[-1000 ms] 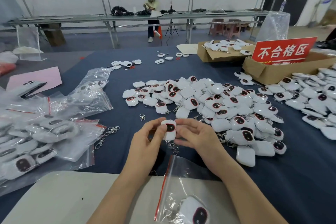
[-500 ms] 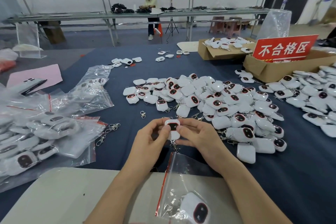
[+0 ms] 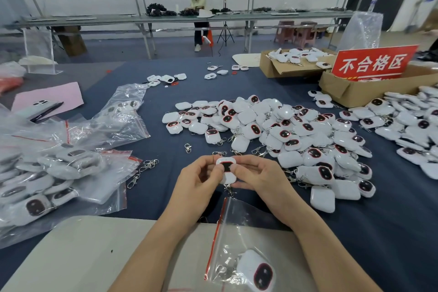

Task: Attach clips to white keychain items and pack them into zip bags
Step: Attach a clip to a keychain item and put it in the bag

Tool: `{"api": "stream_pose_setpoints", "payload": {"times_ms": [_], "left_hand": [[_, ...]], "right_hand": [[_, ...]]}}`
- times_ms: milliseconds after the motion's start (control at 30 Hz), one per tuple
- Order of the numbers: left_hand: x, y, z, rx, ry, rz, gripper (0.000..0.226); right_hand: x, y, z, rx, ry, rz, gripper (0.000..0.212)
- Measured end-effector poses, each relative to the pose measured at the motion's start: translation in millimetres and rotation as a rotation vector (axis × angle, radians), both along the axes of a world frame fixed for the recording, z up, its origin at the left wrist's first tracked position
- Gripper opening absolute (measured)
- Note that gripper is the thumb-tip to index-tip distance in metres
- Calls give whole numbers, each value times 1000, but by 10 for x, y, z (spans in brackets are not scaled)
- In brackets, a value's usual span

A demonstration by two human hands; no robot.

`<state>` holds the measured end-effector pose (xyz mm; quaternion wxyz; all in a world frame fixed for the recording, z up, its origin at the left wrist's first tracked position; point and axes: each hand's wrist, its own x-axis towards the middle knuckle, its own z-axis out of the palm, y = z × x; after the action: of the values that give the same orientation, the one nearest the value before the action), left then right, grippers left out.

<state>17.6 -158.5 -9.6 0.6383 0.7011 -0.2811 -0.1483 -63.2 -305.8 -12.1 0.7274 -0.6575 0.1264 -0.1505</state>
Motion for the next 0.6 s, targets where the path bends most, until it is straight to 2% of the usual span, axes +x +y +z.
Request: {"api": "stream_pose_setpoints", "payload": {"times_ms": [600], "left_hand": [[-13, -7, -11, -17, 15, -9, 17]], "right_hand": [[35, 11, -7, 53, -33, -19, 16]]}}
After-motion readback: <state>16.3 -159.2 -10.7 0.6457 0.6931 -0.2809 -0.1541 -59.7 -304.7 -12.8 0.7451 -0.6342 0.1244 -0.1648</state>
